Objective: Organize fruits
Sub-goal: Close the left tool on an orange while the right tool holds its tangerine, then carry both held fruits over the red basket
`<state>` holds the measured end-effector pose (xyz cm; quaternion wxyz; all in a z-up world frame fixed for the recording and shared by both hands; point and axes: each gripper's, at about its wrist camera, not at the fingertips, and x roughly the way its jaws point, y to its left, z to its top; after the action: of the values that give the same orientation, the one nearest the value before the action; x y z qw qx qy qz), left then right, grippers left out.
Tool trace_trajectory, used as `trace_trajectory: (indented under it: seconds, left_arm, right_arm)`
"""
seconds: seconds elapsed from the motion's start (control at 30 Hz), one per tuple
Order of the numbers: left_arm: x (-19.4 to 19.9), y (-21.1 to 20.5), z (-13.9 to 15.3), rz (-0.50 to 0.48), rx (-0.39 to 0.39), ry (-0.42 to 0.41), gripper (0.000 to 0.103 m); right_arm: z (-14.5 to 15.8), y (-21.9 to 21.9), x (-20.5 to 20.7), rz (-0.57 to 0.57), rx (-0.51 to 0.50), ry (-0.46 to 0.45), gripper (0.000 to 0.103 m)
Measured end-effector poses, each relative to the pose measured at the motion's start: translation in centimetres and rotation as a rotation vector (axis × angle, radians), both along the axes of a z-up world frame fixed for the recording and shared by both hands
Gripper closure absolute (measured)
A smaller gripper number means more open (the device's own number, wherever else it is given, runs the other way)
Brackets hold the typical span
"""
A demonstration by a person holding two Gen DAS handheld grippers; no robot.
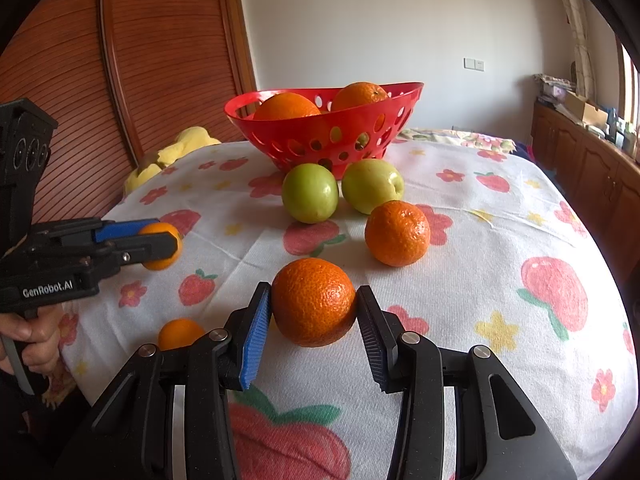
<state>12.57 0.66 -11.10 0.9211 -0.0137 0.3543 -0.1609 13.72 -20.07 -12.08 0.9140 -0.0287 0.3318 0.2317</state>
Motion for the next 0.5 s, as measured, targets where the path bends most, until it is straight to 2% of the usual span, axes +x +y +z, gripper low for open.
trace_trajectory:
  seconds: [0.27, 0.5]
  left_arm:
    - [1.2, 0.2, 2.3, 0.003, 0.009, -0.057, 0.069]
    - [2.3, 0.2, 4.2, -0.004, -0.001, -0.105, 0.069]
  right_arm:
    - [0.2, -0.2, 0.1, -0.009, 0.005, -0.001, 0.060]
    - [0.5, -1.1, 0.4, -0.014, 0.053, 0.044, 0.060]
